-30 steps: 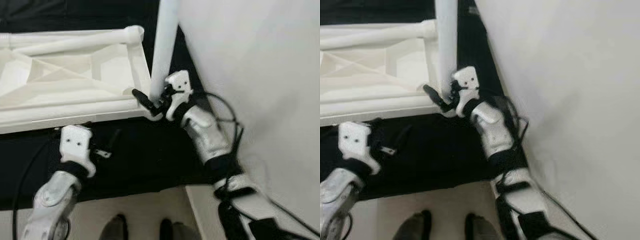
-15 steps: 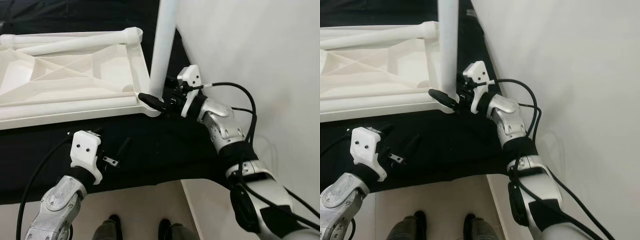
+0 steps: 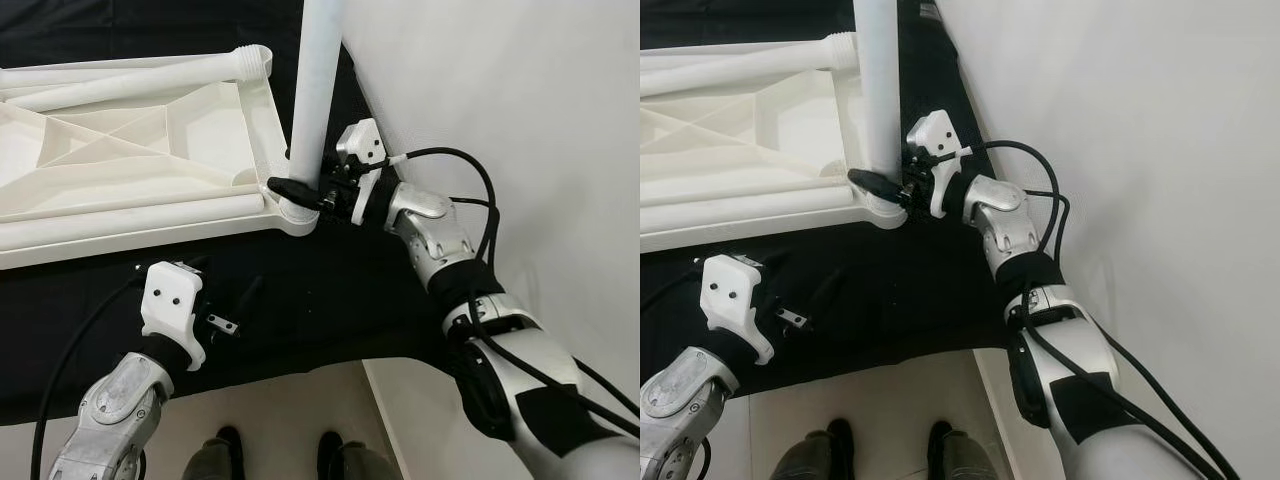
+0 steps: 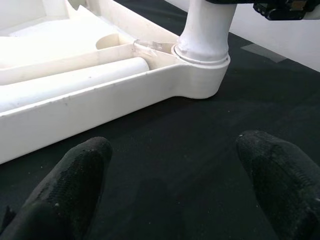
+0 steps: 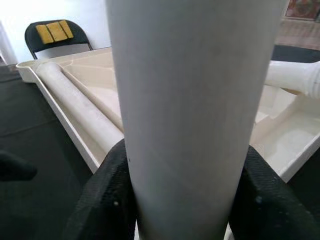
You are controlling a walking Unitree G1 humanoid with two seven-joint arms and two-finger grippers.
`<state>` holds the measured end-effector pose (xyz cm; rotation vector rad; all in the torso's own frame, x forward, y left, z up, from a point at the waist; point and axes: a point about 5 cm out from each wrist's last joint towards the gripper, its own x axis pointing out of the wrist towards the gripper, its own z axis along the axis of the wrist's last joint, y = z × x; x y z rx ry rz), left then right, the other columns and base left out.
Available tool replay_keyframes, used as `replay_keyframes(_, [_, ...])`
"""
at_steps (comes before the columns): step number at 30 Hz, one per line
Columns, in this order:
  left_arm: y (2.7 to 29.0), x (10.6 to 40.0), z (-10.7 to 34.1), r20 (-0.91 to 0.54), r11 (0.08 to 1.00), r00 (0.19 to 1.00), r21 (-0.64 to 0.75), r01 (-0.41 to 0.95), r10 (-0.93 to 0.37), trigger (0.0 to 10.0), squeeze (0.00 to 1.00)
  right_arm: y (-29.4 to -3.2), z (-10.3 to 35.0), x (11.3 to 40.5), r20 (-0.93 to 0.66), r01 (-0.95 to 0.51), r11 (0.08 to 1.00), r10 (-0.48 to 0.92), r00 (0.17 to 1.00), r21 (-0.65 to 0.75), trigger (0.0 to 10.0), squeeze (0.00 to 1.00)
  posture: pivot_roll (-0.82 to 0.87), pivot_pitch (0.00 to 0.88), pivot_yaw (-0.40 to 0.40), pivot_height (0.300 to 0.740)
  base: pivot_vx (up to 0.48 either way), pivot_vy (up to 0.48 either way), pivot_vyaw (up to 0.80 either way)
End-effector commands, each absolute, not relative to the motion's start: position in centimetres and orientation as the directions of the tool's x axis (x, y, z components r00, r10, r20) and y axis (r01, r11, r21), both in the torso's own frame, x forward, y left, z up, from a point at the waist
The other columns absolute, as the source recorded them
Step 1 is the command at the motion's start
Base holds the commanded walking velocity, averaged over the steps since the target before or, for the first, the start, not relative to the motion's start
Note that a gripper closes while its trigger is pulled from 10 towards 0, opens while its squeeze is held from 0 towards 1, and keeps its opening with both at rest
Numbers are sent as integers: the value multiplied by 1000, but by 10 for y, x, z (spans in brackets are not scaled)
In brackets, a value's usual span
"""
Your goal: Building children table
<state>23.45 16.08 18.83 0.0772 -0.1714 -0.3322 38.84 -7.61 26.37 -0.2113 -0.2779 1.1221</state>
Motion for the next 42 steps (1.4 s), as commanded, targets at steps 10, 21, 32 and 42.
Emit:
replay_keyframes(10, [167, 226, 180, 105, 941, 937, 94, 325, -334, 10000, 0, -113, 197, 379, 72, -263, 964, 264, 962, -30, 0, 0, 109, 317, -140, 740, 0, 0, 0])
replay_keyframes(21, [173, 231, 181, 96, 943, 941, 108, 314, -324, 10000, 0, -57, 189, 351, 56, -482, 875, 483, 874, -29, 10000, 0, 134, 299, -99, 740, 0, 0, 0])
replay_keyframes(32, [168, 234, 184, 107, 934, 931, 120, 335, -348, 10000, 0, -35, 248, 339, 213, -815, 570, 813, 542, -100, 10000, 0, 147, 275, -106, 740, 0, 0, 0])
replay_keyframes(42, [160, 235, 184, 116, 929, 924, 115, 352, -365, 10000, 0, -48, 268, 351, 152, -912, 280, 958, 244, -301, 10000, 0, 163, 264, -130, 740, 0, 0, 0])
